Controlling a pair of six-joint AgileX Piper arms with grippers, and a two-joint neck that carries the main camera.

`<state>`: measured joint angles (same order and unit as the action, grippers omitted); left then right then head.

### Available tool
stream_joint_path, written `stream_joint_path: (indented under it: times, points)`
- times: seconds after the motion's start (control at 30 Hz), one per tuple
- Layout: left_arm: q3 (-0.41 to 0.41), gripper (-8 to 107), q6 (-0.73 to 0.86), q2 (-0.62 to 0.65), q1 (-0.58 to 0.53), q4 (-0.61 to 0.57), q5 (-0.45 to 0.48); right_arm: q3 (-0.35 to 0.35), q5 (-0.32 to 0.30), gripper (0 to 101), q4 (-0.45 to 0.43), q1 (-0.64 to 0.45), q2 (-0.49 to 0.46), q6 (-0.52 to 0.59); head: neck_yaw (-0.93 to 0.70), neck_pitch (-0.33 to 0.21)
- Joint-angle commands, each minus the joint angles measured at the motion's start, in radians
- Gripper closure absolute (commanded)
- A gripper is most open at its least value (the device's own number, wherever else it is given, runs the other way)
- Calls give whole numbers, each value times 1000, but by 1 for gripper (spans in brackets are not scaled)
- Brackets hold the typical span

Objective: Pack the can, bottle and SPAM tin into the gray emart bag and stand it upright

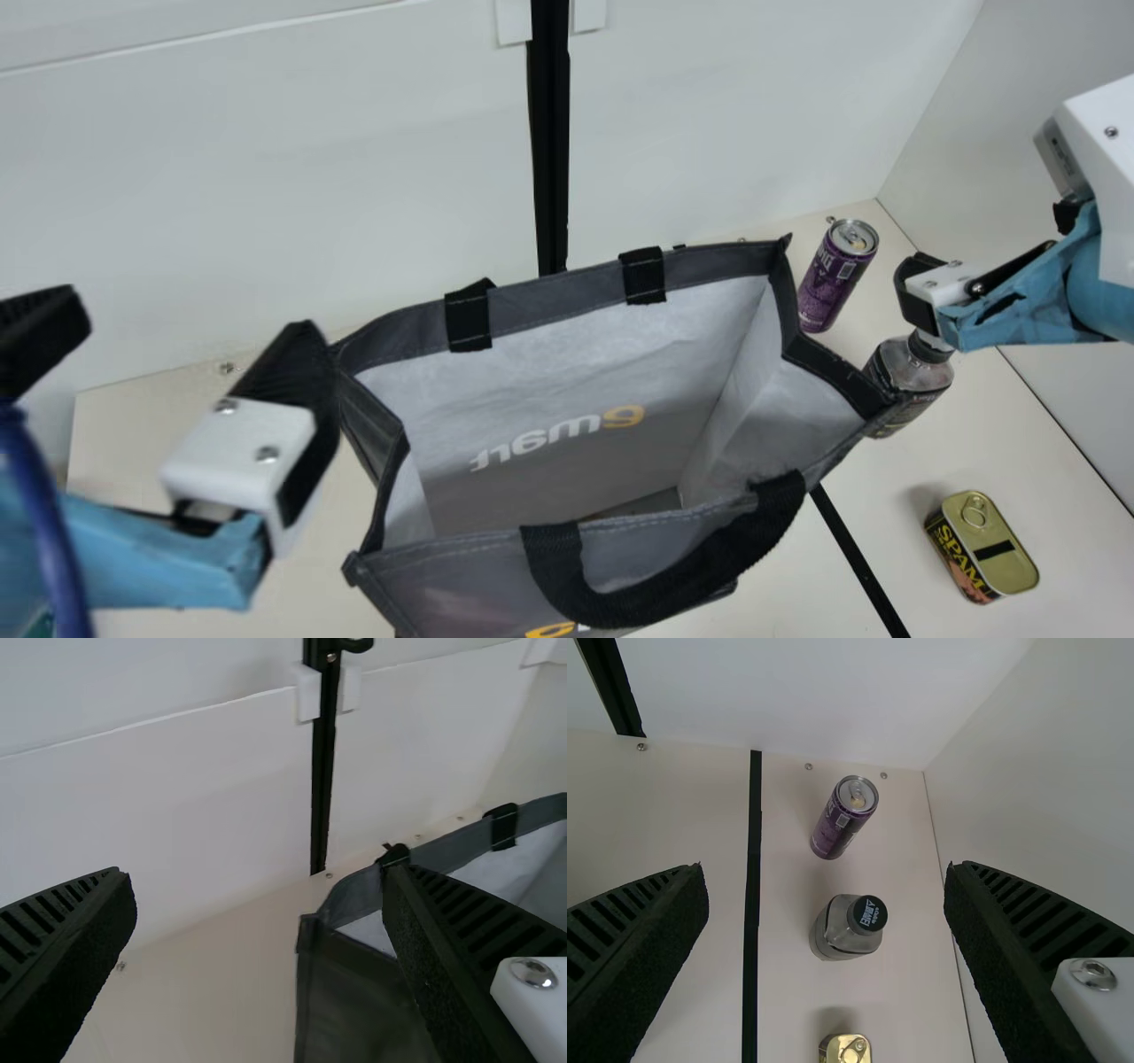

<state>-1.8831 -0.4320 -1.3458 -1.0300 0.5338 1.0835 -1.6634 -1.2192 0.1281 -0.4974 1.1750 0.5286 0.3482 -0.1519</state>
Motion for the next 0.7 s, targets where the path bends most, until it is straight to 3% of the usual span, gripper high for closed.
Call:
stream_joint_path:
  times: [0.0, 0.67]
  points:
    - [-20, 9, 5, -18, -17, 2, -4, 0, 0, 6, 0, 0, 0, 0, 1, -23]
    - [-112, 9, 222, -171, 19, -180, -136, 0, 0, 6, 0, 0, 0, 0, 1, -23]
